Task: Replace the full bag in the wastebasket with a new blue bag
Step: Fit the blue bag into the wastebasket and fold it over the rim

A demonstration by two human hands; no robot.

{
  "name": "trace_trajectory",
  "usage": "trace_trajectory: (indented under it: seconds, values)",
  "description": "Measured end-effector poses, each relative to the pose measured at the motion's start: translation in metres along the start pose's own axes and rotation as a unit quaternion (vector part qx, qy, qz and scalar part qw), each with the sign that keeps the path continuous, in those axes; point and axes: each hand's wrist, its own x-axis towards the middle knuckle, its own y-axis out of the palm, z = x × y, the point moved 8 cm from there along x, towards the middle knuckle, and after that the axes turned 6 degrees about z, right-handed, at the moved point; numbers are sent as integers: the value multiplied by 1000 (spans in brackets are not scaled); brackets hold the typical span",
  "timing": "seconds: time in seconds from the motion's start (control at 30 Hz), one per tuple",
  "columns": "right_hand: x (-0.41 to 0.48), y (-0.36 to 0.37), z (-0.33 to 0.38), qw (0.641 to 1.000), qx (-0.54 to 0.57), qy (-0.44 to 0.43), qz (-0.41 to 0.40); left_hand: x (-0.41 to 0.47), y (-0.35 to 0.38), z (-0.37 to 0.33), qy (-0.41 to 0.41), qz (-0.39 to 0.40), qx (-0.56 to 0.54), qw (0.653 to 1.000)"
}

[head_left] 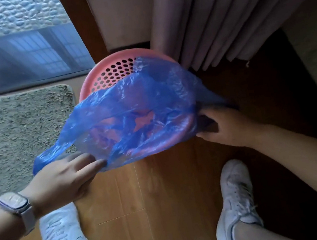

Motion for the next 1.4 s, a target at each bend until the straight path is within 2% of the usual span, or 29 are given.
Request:
trace_trajectory:
  seconds: [0.13, 0.4, 0.5, 0.6, 0.67, 0.77, 0.83, 0.9, 0.97, 1.13, 1.27, 1.4]
  values:
    - [0, -4, 13, 992, -32, -55, -107, -7, 19, 6, 15, 14, -13, 1000]
    - [-1, 12, 2, 996, -31, -32, -79, -21, 29, 47, -93, -12, -35, 995]
    - [10, 24, -9, 996, 74, 46, -19, -17, 20, 64, -183, -33, -61, 981]
    - [18, 16, -2, 963, 256, 84, -21, -7, 6, 64, -217, -55, -146, 964]
    - [18, 1, 4, 930, 355, 89, -45, -5, -2, 68, -250, -88, -239, 934]
    - [22, -13, 8, 916, 384, 92, -75, -1, -11, 84, -318, -183, -411, 834]
    - [25, -19, 6, 900, 400, 111, -128, 6, -13, 94, -353, -237, -457, 781]
    - [26, -24, 2, 895, 382, 138, -185, 15, -12, 102, -381, -261, -465, 755]
    - [31, -25, 2, 902, 350, 151, -202, 24, -9, 105, -397, -268, -464, 745]
    - [41, -26, 8, 910, 317, 172, -206, 38, -8, 107, -428, -266, -430, 749]
    - [38, -31, 11, 937, 252, 182, -159, 48, -11, 108, -428, -264, -483, 717]
    - [38, -33, 18, 958, 190, 164, -135, 51, -14, 106, -436, -242, -448, 742]
